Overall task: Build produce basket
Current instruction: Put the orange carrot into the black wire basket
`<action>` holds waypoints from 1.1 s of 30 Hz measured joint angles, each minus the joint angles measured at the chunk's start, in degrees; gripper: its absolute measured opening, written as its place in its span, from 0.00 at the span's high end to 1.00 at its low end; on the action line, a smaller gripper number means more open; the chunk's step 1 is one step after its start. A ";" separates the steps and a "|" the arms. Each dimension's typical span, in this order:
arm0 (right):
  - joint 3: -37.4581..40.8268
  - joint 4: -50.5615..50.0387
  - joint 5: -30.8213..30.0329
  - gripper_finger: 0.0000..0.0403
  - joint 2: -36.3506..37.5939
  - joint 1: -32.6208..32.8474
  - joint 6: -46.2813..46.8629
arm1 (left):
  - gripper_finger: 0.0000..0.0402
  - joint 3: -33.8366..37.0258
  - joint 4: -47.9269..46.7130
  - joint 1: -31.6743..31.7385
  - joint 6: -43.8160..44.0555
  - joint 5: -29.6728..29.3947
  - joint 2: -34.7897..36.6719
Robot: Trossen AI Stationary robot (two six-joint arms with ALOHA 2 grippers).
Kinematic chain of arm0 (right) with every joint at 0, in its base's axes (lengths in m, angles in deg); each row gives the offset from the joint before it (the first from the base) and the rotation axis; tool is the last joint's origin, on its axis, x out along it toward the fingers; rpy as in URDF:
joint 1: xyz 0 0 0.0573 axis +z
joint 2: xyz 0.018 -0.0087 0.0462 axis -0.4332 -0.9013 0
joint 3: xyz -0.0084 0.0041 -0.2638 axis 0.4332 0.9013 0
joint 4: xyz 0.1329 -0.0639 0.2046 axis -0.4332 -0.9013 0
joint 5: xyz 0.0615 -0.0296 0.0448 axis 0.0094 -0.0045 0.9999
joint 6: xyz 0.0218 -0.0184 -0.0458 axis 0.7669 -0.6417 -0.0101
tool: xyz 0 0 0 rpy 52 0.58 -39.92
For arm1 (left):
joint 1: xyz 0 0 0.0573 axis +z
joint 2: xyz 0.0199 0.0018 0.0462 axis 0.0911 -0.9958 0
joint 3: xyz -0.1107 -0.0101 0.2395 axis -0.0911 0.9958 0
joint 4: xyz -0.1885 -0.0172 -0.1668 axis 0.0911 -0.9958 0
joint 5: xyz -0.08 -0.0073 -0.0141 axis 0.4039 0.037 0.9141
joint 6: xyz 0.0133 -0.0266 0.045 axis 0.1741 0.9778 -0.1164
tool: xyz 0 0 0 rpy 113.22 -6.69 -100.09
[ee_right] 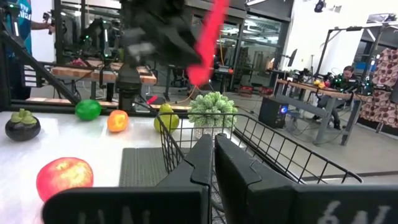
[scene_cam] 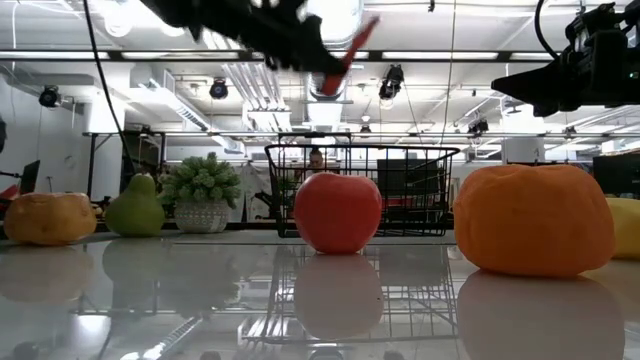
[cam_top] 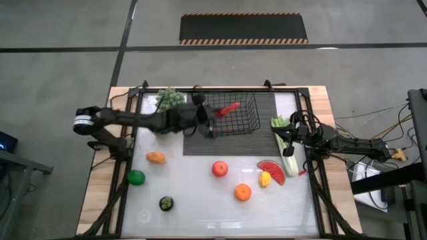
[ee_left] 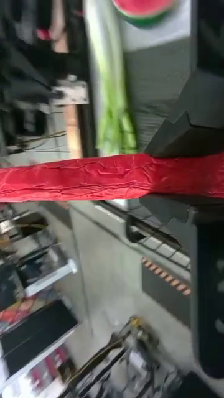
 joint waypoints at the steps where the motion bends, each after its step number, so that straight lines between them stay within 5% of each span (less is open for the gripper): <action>1: -0.01 0.00 0.00 0.98 0.02 0.02 -0.02 | 0.87 -0.13 -0.38 1.60 0.01 1.17 -1.28; 11: 0.00 0.28 -0.07 0.98 0.02 0.00 0.02 | 0.87 -2.46 -9.76 8.80 0.07 1.68 -5.69; 20: 0.00 8.52 0.02 0.98 0.02 0.02 1.01 | 0.81 -3.47 -15.80 9.03 0.11 1.81 -5.41; 33: -0.01 7.45 0.22 0.98 0.00 0.02 1.48 | 0.80 -3.36 -16.02 9.07 -0.02 1.79 -5.41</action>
